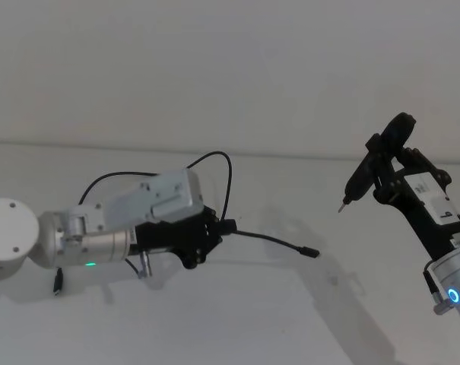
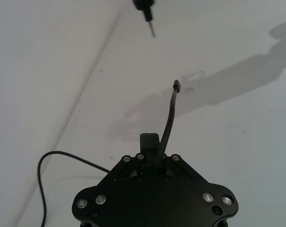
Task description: Pick up the data cable with the one hand.
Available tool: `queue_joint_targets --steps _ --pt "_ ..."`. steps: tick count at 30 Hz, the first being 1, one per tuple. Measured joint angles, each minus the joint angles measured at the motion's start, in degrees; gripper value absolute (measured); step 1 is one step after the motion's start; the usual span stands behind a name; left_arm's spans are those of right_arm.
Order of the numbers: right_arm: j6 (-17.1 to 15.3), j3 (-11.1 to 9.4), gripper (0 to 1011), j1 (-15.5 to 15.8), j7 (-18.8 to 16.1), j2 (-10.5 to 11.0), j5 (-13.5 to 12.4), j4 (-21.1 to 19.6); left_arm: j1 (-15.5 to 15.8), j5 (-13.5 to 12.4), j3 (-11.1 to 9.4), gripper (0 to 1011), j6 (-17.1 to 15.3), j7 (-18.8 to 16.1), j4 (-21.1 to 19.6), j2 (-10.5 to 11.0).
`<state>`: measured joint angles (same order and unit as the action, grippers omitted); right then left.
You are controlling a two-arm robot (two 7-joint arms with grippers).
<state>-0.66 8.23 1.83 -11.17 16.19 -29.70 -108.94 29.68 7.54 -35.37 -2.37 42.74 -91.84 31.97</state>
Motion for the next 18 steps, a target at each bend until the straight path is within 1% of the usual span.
queue_joint_targets --steps 4,7,8,18 --pt "-0.80 -0.08 268 0.25 -0.33 0.00 -1.26 -0.54 -0.14 1.27 0.94 0 0.20 -0.30 -0.10 0.29" --pt "-1.28 -0.10 268 0.35 -0.71 -0.01 -2.31 -0.81 -0.30 2.83 2.03 0 0.36 -0.41 -0.17 0.63" --pt "-1.41 -0.09 268 0.37 -0.81 -0.04 -2.74 -0.87 -0.30 2.83 2.03 0 0.36 -0.41 -0.17 0.63" --pt "-1.75 0.00 268 -0.05 -1.90 -0.30 -5.30 -1.03 -0.80 7.94 4.91 0 0.60 0.45 -0.72 1.85"
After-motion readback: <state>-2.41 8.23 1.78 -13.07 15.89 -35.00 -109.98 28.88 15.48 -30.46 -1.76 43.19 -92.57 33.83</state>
